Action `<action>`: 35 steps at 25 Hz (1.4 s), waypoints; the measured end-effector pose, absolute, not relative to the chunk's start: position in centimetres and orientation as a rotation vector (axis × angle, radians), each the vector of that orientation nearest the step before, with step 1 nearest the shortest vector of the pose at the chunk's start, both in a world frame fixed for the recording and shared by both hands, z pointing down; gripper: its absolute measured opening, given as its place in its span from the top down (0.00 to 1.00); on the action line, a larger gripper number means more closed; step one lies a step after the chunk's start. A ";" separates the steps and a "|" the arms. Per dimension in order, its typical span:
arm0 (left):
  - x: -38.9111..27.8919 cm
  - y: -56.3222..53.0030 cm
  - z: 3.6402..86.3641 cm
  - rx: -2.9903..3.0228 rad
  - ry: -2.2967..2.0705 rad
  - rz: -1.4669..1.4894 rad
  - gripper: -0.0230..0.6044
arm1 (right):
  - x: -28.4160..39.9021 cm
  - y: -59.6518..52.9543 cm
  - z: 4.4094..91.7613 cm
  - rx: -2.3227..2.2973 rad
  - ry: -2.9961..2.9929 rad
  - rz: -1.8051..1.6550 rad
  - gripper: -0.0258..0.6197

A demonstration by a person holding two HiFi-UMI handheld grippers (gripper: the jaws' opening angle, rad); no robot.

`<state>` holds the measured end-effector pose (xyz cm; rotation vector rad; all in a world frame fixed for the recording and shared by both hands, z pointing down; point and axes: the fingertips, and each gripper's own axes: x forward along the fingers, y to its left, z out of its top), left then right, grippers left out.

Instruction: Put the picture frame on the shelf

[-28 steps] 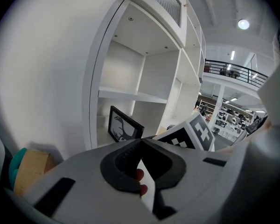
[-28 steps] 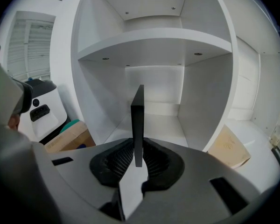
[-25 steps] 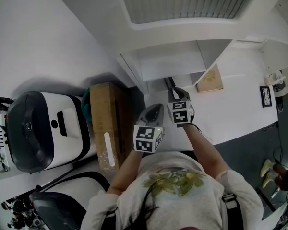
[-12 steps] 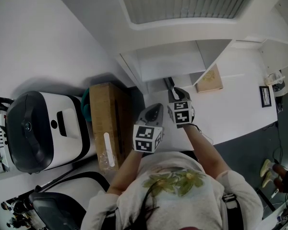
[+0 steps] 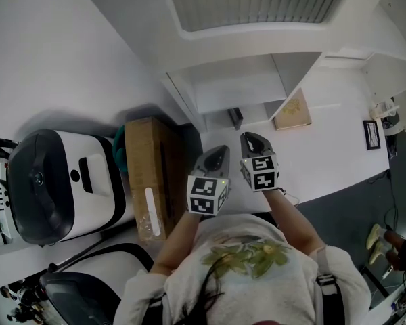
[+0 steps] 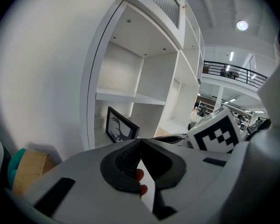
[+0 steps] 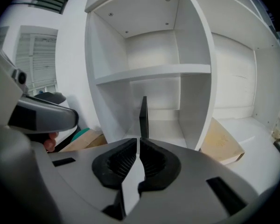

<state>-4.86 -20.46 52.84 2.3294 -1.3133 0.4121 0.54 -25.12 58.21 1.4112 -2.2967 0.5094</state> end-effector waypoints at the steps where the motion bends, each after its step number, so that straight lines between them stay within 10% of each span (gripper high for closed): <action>1: -4.8 -20.4 52.8 2.331 -1.313 0.410 0.93 | 0.4 -24.7 57.6 1.403 -2.318 0.507 0.89; 35: -2.8 -15.1 49.4 2.422 -1.315 0.361 0.93 | -0.6 -16.8 49.5 1.380 -2.542 0.385 0.91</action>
